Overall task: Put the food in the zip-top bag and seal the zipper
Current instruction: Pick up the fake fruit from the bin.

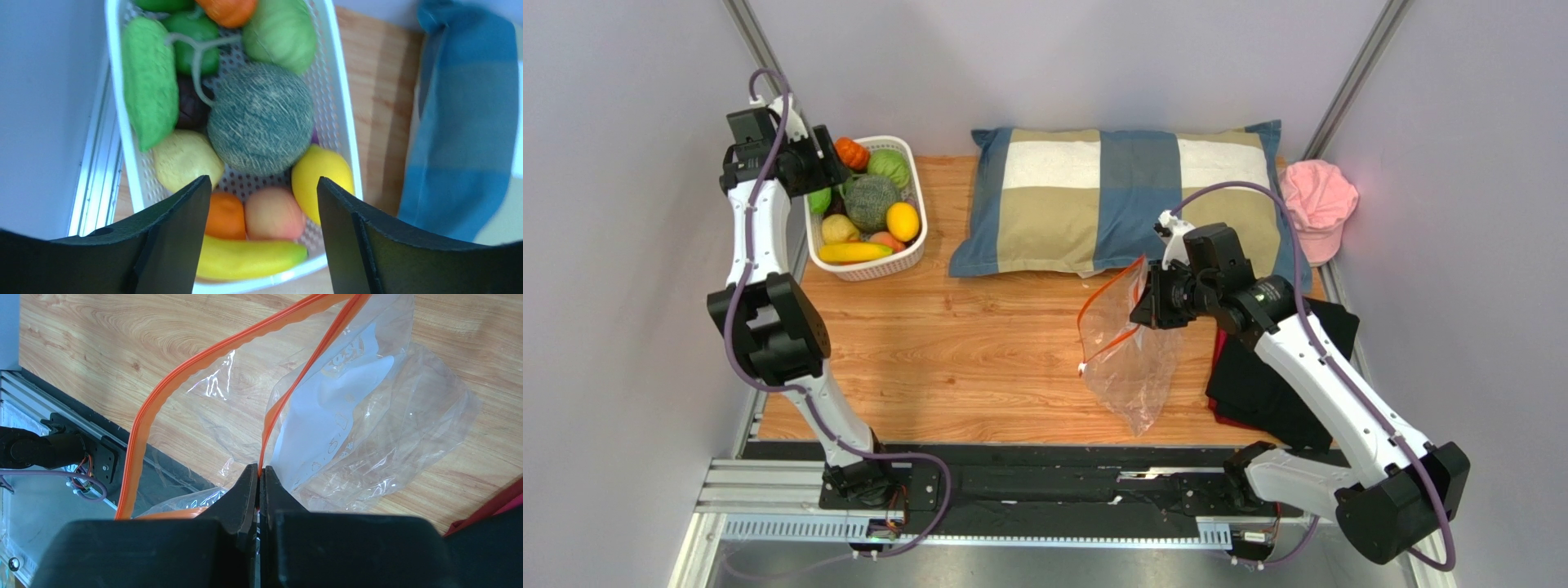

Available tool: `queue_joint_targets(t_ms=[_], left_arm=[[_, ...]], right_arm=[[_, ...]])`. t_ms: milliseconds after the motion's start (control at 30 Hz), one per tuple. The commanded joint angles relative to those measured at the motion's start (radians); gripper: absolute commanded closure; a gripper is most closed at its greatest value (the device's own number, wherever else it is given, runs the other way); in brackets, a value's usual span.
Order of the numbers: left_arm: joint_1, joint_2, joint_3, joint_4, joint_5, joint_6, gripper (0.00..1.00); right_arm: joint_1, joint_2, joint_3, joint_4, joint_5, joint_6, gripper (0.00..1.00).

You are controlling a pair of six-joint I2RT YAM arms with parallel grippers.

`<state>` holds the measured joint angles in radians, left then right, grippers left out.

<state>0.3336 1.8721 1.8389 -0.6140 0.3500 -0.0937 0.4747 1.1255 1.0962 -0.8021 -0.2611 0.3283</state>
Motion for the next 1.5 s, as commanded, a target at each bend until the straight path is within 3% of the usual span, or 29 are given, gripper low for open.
queue_joint_targets(t_ms=[0, 167, 533, 700, 900, 1067, 1467], left_arm=[[0.005, 0.087, 0.089, 0.14, -0.164, -0.266, 0.31], [0.004, 0.226, 0.23, 0.092, -0.244, -0.363, 0.32], [-0.021, 0.311, 0.182, 0.2, -0.221, -0.388, 0.33], [-0.025, 0.257, 0.132, 0.25, -0.093, -0.314, 0.28], [-0.068, 0.061, -0.079, 0.247, -0.028, -0.249, 0.2], [-0.114, -0.051, -0.17, 0.218, -0.066, -0.196, 0.16], [-0.241, 0.01, -0.196, 0.14, -0.276, -0.136, 0.14]], right_arm=[[0.004, 0.01, 0.017, 0.041, 0.023, 0.006, 1.0], [0.004, 0.031, 0.028, 0.041, 0.031, 0.015, 1.0], [0.004, 0.086, 0.048, 0.046, 0.039, 0.014, 1.0], [0.001, 0.091, 0.047, 0.044, 0.039, 0.011, 1.0], [0.002, 0.088, 0.041, 0.044, 0.037, 0.015, 1.0], [0.001, 0.085, 0.037, 0.044, 0.03, 0.028, 1.0], [0.001, 0.085, 0.039, 0.049, 0.023, 0.034, 1.0]])
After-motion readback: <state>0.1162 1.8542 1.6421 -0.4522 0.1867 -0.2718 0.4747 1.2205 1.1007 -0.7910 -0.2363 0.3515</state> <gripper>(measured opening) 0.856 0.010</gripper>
